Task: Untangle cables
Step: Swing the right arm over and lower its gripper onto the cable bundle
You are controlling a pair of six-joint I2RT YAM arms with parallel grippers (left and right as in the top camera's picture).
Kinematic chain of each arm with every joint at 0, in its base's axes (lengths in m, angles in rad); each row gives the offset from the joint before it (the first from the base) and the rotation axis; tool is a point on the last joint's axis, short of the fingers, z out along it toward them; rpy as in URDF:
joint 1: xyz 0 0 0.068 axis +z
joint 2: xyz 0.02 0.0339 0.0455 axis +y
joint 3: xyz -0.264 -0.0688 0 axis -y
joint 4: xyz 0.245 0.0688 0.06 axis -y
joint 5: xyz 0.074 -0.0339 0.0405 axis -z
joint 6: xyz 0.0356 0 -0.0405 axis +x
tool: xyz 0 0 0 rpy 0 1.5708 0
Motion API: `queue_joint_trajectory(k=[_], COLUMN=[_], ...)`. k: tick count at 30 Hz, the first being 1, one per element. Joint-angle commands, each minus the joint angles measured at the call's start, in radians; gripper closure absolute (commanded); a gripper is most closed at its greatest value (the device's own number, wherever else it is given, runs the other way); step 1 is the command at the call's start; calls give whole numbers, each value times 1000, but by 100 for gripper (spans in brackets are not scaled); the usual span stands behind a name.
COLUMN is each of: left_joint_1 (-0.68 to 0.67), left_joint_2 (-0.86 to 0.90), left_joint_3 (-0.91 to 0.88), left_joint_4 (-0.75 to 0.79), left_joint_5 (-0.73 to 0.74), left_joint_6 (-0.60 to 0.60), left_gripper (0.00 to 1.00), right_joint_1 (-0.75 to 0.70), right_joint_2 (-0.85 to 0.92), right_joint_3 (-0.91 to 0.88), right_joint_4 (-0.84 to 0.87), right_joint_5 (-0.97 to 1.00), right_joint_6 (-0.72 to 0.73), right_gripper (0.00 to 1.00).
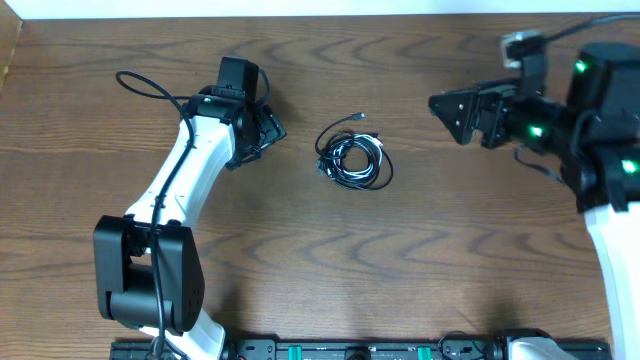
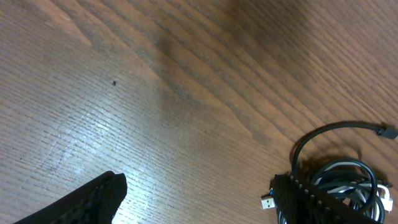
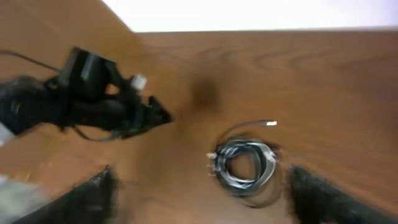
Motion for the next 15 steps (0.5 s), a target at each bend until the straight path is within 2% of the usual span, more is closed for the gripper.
queue_joint_trajectory(k=[1,2,3,9,13,15], left_joint_1=[-2,-2,-2,-2,-2,-2], left_joint_2=[13,13,13,13,13,13], left_joint_3=[-8,-8,-8,-8,-8,-8], left_joint_4=[1,2,3,5,4,4], left_joint_5=[-14,-14,-14,-14,-14,-14], left_joint_6=[6,6,6,6,6,6], left_gripper=[19,19,19,19,19,19], right_joint_1=[18,25,35,130,220,264], right_joint_2=[58,75,97,224,318,364], right_joint_3=[16,16,16,15,15,15], right_joint_4=[21,30,37,25,13,13], right_joint_5=[-159,-157,-148,-16,182,244], right_joint_6=[48,68,87,143,319,388], right_gripper=[64,86,99,99,99,91])
